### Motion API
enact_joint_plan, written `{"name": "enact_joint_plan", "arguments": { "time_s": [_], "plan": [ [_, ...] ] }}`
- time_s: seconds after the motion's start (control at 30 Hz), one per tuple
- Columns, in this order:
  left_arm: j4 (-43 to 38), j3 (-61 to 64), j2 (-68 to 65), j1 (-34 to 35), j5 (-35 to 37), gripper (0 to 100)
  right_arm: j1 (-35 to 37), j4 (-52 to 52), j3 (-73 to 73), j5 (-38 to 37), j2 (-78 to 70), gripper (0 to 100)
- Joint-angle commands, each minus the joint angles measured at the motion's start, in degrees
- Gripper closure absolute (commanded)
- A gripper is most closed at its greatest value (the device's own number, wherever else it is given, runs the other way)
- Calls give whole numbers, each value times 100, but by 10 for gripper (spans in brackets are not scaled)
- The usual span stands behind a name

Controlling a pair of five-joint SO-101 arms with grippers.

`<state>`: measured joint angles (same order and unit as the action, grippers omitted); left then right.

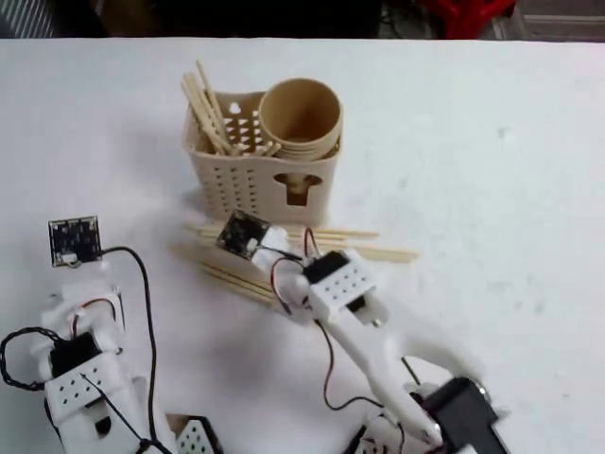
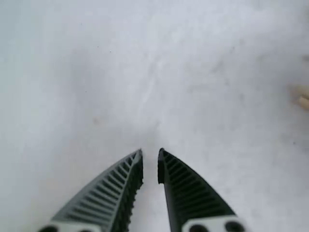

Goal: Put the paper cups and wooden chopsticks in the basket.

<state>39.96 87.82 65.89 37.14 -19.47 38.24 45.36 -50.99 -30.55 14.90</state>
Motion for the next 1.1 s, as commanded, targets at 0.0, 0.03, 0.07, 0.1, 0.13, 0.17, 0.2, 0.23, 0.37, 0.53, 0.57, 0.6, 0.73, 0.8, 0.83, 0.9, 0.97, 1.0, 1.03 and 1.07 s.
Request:
{"name": "enact_joint_plan", "arguments": {
  "time_s": [0.0,0.03,0.07,0.1,0.13,0.17,0.2,0.23,0.37,0.53,0.57,0.6,0.73,0.8,0.83,0.9,0.97,1.0,1.03,1.07],
  "plan": [
    [-141,-26,75,-66,-44,924,154,-321,-53,-79,215,981],
    [-141,-26,75,-66,-44,924,215,-347,-44,-79,145,980],
    [-141,-26,75,-66,-44,924,277,-347,-18,-79,57,980],
    [-141,-26,75,-66,-44,924,321,-374,0,-79,-40,979],
    [-141,-26,75,-66,-44,924,356,-462,18,-79,-154,974],
    [-141,-26,75,-66,-44,924,356,-532,35,-79,-277,961],
    [-141,-26,75,-66,-44,924,347,-602,62,-79,-400,941],
    [-141,-26,75,-66,-44,924,338,-646,114,-79,-505,921],
    [-141,-26,75,-66,-44,924,330,-637,255,-79,-796,906],
    [-141,-26,75,-66,-44,924,154,-629,255,-70,-681,975],
    [-141,-26,75,-66,-44,924,75,-620,246,-44,-593,980],
    [-141,-26,75,-66,-44,924,-4,-611,237,-35,-497,985],
    [-141,-26,75,-66,-44,924,-127,-295,229,-26,-31,982],
    [-141,-26,75,-66,-44,924,-136,-145,220,-26,198,982],
    [-141,-26,75,-66,-44,924,-136,-110,220,-44,251,982],
    [-141,-26,75,-66,-44,924,-119,-154,185,-70,295,978],
    [-141,-26,75,-66,-44,924,-101,-330,141,-70,163,977],
    [-141,-26,75,-66,-44,924,-101,-435,132,-79,48,975],
    [-141,-26,75,-66,-44,924,-110,-523,149,-79,-110,968],
    [-141,-26,75,-66,-44,924,-110,-593,167,-79,-286,948]
  ]
}}
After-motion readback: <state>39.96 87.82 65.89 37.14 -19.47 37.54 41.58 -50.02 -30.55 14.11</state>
